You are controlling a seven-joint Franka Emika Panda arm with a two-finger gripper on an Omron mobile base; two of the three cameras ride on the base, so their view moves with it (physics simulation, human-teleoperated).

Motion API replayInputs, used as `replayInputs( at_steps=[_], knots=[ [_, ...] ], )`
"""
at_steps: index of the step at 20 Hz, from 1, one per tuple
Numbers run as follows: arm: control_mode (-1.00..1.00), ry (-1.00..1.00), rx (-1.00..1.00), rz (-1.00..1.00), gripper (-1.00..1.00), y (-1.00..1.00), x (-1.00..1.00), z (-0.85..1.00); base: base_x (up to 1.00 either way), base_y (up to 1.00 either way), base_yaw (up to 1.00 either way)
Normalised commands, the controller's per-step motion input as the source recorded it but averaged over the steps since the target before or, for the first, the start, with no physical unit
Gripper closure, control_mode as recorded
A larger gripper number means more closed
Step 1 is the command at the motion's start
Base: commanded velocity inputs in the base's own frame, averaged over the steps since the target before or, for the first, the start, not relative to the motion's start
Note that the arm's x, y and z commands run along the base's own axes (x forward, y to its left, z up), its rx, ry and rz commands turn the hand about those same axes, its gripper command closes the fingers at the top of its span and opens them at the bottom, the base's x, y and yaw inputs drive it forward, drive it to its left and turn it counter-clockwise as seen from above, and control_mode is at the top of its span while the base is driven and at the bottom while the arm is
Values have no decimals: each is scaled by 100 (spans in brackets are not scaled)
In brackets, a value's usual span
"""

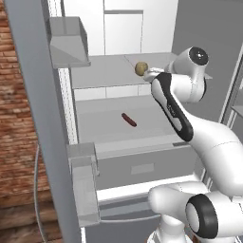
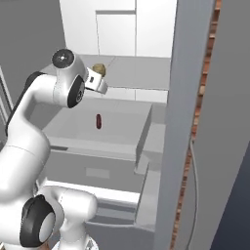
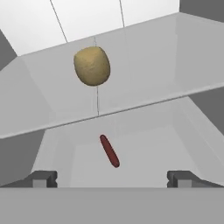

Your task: Retrieve the sausage and cheese from the fridge and place them on the cutting board on the counter.

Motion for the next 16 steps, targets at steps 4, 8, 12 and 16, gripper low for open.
replayInputs(
  at_steps=[4, 8, 12, 16],
  knots=[
    [100, 0, 0, 0, -100, 0, 0, 0, 59, 13, 0],
    [100, 0, 0, 0, -100, 0, 0, 0, 57, 13, 0],
    [100, 0, 0, 0, -100, 0, 0, 0, 42, 11, 0],
    [-100, -1, 0, 0, -100, 1, 19, 35, 7, 2, 0]
  ],
)
